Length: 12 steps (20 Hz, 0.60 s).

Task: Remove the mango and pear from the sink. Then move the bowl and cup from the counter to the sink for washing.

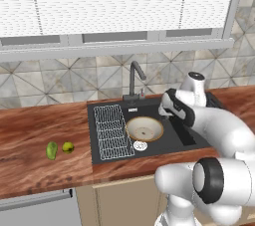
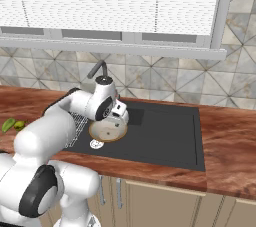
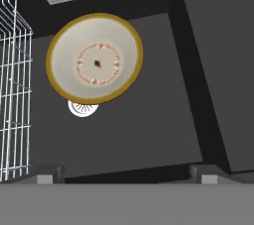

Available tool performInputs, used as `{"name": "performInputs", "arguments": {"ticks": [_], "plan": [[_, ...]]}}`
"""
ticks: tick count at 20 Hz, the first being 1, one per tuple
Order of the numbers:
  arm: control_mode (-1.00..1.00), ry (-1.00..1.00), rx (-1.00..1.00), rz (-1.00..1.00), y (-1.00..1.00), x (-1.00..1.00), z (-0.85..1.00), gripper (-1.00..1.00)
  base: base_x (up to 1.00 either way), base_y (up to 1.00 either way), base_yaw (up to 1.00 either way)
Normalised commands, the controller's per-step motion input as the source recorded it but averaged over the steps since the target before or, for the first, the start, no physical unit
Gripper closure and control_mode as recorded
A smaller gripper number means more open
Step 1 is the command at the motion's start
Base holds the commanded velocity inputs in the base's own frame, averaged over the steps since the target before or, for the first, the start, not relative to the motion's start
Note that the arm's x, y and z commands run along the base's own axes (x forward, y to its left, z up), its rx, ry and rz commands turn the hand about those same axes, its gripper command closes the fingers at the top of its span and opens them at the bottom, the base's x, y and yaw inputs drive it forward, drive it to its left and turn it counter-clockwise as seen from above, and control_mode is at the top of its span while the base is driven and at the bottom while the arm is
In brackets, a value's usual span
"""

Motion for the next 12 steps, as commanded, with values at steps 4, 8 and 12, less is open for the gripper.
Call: {"name": "performInputs", "arguments": {"ticks": [4,8,12], "plan": [[-1.0,0.06,-0.12,-0.18,-0.01,-0.24,0.24,-1.0,0.0,0.0,0.0],[-1.0,0.11,-0.13,-0.09,-0.05,-0.23,0.21,-1.0,0.0,0.0,0.0],[-1.0,0.17,-0.11,-0.04,-0.02,-0.23,0.19,-1.0,0.0,0.0,0.0]]}}
